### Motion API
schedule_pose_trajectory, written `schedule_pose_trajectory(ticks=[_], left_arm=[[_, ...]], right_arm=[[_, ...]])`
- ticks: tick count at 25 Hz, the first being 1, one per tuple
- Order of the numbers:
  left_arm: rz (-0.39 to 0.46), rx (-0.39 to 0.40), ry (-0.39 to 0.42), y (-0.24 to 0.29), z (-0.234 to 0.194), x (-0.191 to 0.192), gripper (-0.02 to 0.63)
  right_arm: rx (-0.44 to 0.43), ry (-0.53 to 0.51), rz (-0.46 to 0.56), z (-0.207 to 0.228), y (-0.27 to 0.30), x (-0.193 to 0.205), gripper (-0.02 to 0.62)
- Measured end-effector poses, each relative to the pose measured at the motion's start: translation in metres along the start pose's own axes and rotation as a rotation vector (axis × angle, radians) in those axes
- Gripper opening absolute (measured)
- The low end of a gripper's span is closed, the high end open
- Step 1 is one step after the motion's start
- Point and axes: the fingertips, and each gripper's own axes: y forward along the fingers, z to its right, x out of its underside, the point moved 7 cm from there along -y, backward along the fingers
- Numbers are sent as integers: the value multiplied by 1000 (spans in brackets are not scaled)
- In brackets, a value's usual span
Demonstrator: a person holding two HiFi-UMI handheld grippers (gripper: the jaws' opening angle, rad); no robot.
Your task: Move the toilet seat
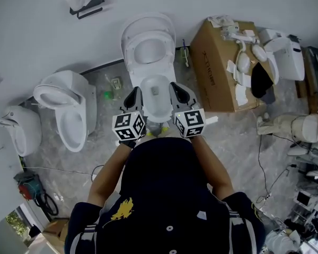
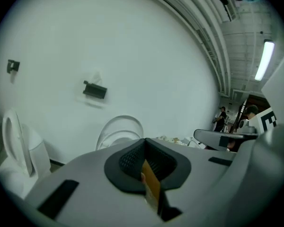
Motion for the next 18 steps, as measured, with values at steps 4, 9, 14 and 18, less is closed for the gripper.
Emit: schedule_pose_trajectory(ticks=[4,9,14,18], left_arm=[[67,28,153,-7,18,-21,17],[103,75,216,-11,29,-32,17],[112,81,218,-18,29,-34,17],[106,80,230,-23,25,-33,17]], right_arm=[[33,-20,42,-11,-10,-15,25],[84,-30,58,-16,-14,-22,25],[102,-23,54,-20,-18,-20,25],[113,-19,57,-23,-21,-20,26]])
